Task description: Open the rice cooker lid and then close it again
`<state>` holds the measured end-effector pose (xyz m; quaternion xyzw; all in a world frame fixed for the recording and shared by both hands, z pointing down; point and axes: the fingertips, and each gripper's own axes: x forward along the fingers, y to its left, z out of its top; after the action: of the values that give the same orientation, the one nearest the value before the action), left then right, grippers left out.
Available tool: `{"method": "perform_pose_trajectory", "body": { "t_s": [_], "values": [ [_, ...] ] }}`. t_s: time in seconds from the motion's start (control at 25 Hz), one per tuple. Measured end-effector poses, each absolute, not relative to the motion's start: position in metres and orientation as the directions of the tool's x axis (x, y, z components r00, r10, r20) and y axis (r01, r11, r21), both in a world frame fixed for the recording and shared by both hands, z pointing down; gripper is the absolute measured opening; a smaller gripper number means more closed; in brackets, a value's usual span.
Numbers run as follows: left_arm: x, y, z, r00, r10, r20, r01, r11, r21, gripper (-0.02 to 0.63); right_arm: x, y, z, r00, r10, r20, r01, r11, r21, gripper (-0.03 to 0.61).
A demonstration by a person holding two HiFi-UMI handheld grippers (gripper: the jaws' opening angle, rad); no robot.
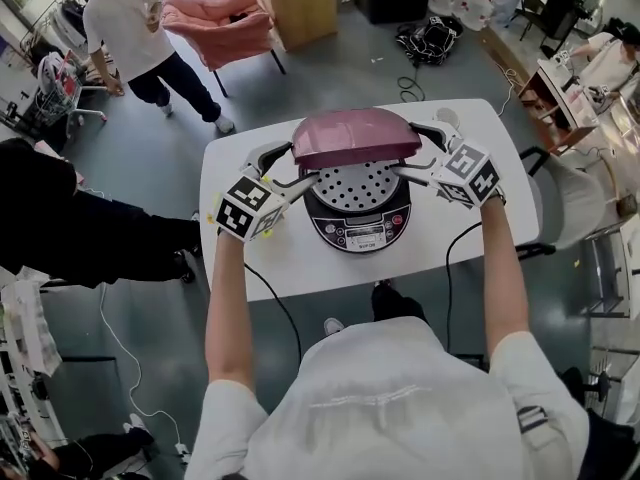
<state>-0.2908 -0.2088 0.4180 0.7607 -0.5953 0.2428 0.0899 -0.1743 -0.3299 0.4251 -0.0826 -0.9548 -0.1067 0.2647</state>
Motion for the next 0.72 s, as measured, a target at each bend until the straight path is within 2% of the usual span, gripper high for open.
{"method": "perform_pose_trajectory", "body": {
  "t_s": [0.4,0.72],
  "values": [
    [-0.254,-0.175,0.473,0.163,-0.799,0.578,-0.935,-0.312,-0.167,0.357,-0.139,-0.288,0.471,-0.810,0.137,0.570,0.246,0.962,0.117,0.403],
    [-0.243,-0.166,0.496,0.188,-0.794,0.577,-0.942,-0.313,-0.124,0.377,-0.131,-0.276,0.493,-0.803,0.153,0.576,0.228,0.972,0.059,0.408]
  ]
}}
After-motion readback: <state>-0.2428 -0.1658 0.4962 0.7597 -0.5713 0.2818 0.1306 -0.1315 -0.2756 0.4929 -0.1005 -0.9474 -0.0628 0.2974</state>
